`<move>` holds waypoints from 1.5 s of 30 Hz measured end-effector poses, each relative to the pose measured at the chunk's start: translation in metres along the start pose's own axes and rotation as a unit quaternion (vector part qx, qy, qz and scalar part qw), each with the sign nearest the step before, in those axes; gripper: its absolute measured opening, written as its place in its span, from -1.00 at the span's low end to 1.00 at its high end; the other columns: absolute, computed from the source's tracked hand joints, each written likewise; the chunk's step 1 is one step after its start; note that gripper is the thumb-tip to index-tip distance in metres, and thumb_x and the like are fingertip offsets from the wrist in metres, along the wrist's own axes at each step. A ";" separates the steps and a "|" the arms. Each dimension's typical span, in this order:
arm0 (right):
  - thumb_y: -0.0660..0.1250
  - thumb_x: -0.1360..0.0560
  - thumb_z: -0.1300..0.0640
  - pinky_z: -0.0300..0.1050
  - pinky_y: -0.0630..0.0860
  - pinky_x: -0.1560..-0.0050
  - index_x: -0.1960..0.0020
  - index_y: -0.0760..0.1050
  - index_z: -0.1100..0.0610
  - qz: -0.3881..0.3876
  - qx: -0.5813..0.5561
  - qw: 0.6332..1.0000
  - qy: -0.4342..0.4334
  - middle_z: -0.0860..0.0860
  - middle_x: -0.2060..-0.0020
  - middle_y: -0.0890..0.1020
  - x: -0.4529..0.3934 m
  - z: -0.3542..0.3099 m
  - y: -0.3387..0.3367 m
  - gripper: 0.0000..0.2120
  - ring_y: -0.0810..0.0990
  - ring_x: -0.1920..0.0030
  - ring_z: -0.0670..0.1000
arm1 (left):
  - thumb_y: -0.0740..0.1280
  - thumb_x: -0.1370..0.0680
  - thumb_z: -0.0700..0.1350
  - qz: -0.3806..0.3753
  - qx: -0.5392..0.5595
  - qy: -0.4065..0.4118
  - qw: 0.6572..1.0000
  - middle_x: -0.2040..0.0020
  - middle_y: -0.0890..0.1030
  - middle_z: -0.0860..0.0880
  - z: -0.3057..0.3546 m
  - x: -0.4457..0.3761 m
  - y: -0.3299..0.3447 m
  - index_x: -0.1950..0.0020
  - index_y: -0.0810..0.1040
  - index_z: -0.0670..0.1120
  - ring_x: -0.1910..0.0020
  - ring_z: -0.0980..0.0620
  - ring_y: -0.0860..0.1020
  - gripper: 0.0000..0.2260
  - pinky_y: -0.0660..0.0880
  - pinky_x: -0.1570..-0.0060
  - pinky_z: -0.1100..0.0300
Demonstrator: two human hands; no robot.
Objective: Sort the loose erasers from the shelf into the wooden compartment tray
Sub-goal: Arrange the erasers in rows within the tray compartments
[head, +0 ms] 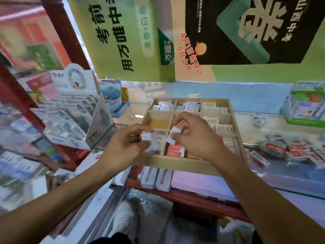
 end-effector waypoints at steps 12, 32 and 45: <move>0.42 -0.46 0.10 -0.04 0.61 0.11 0.05 0.50 -0.04 -0.033 -0.013 0.999 0.015 -0.04 0.11 0.60 -0.011 -0.003 0.031 -0.87 0.65 0.18 -0.05 | 0.44 -0.48 -0.03 0.000 -0.202 -0.082 0.976 0.25 0.66 0.24 -0.029 -0.011 -0.030 0.21 0.71 0.05 0.18 0.36 0.56 -0.91 0.38 0.23 0.39; 0.50 -0.41 0.00 -0.20 0.55 0.22 0.25 0.66 0.11 -0.020 0.109 0.990 0.082 -0.03 0.29 0.67 -0.004 -0.004 0.053 -0.81 0.61 0.24 -0.08 | 0.47 -0.45 -0.08 -0.071 -0.358 -0.043 0.930 0.20 0.49 0.24 -0.025 -0.028 -0.023 0.23 0.60 0.13 0.11 0.16 0.49 -0.88 0.34 0.27 0.36; 0.40 -0.50 0.05 -0.22 0.43 0.16 0.09 0.66 0.07 -0.073 0.160 0.984 0.032 -0.04 0.08 0.68 -0.006 -0.008 0.058 -0.89 0.56 0.16 -0.07 | 0.34 -0.47 -0.29 -0.105 -0.285 0.152 0.941 0.10 0.56 0.21 -0.024 -0.018 -0.007 0.05 0.71 0.04 -0.04 0.33 0.42 -0.74 0.24 -0.05 0.53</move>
Point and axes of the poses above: each hand's wrist, its own x-axis away from the middle knuckle, its own y-axis out of the palm, z = x × y, the point moved 6 cm from there along -x, towards the middle knuckle
